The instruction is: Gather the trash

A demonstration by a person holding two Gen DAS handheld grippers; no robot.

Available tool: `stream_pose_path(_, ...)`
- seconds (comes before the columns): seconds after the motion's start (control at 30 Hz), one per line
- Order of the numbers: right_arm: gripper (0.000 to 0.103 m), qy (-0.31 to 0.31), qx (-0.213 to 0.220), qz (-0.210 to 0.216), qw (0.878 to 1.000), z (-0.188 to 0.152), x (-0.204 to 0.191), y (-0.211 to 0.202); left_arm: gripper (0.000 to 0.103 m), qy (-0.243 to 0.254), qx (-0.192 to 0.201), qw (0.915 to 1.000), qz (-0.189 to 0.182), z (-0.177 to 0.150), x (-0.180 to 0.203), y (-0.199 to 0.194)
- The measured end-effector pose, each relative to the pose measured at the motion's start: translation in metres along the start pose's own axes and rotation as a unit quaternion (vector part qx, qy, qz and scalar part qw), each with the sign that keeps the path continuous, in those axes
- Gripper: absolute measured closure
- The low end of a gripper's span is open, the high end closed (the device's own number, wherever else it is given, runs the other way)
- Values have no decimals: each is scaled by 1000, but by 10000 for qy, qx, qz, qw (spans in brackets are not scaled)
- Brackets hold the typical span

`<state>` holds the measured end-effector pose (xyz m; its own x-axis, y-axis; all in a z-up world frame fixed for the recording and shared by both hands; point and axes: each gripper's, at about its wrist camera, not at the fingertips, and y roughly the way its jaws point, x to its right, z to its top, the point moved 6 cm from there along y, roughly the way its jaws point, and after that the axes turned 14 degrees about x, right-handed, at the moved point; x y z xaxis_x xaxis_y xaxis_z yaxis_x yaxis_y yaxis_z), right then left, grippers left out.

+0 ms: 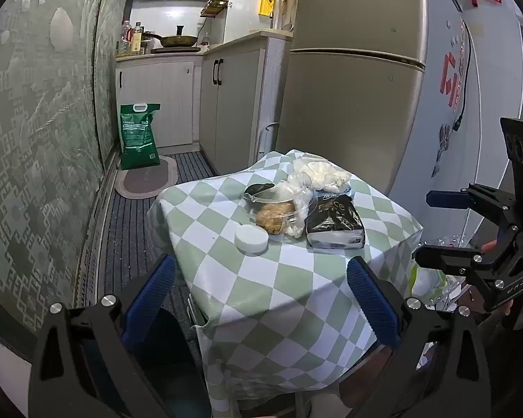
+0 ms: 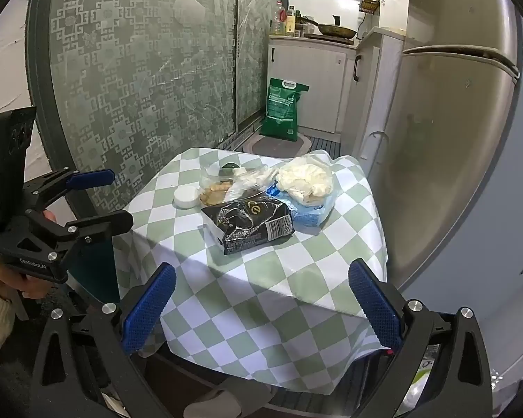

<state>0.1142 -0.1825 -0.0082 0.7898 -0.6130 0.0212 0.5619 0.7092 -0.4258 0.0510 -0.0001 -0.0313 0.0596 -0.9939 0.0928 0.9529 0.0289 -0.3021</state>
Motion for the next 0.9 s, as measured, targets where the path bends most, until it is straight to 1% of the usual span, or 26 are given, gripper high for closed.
stream_pose_path(0.23,3,-18,17,-6,10000,0,0,0,3,13,1,10000,-4,1,3,-2)
stream_pose_path(0.3,3,-30,28,-4,10000,1,-1,0,3,-42,-25,10000,-19,0,0,0)
stream_pose_path(0.9,3,-42,37,-11,10000,1,-1,1,3,-15,-15,10000,-14,-3,-2,0)
